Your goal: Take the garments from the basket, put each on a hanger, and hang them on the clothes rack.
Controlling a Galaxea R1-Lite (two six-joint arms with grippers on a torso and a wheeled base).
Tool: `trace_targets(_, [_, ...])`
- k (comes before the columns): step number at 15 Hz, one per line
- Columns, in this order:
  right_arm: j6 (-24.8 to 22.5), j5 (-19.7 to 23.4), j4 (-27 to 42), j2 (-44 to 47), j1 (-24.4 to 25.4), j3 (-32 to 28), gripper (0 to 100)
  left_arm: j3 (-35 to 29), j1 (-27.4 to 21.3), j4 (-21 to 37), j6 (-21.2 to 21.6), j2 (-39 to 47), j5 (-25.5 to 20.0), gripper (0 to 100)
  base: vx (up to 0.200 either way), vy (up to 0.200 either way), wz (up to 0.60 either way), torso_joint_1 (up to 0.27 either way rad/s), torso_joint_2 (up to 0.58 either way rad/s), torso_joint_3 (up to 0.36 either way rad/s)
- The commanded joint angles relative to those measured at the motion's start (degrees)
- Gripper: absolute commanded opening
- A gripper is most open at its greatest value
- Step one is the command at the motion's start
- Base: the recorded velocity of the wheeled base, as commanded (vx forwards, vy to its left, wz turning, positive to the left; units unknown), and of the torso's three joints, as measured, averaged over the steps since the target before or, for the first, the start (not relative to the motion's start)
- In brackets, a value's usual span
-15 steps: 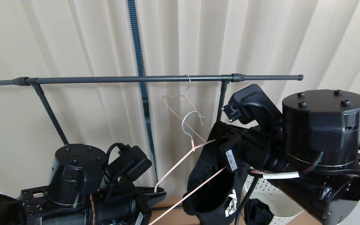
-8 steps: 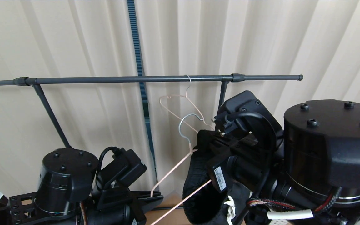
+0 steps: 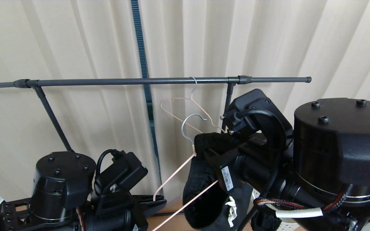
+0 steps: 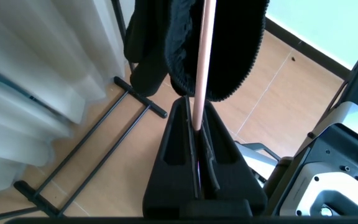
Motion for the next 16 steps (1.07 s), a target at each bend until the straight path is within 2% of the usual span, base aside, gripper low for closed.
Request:
trace_targets(1, [-0.1, 0.0, -0.1, 0.2, -1.7, -0.3, 100, 0.2, 0.0, -0.1, 0.0, -1.3, 0.0, 0, 0.000, 0.000, 0.00, 0.000, 0.00, 0.000])
trace_targets(7, [0.2, -0.1, -0.2, 2.2, -4.8, -2.5, 100, 1.4, -0.8, -0.1, 0.1, -2.0, -0.2, 0, 0.000, 0.000, 0.00, 0.000, 0.00, 0.000])
trace_targets(12, [0.7, -0.3, -0.2, 4.1, -4.9, -3.0, 100, 1.0, -1.2, -0.5, 0.0, -2.5, -0.2, 0, 0.000, 0.000, 0.00, 0.000, 0.00, 0.000])
trace_targets(16, [0.8, -0.4, -0.2, 3.8, -4.9, -2.9, 100, 1.3, -0.8, -3.3, -0.4, -2.2, 0.0, 0, 0.000, 0.000, 0.00, 0.000, 0.00, 0.000])
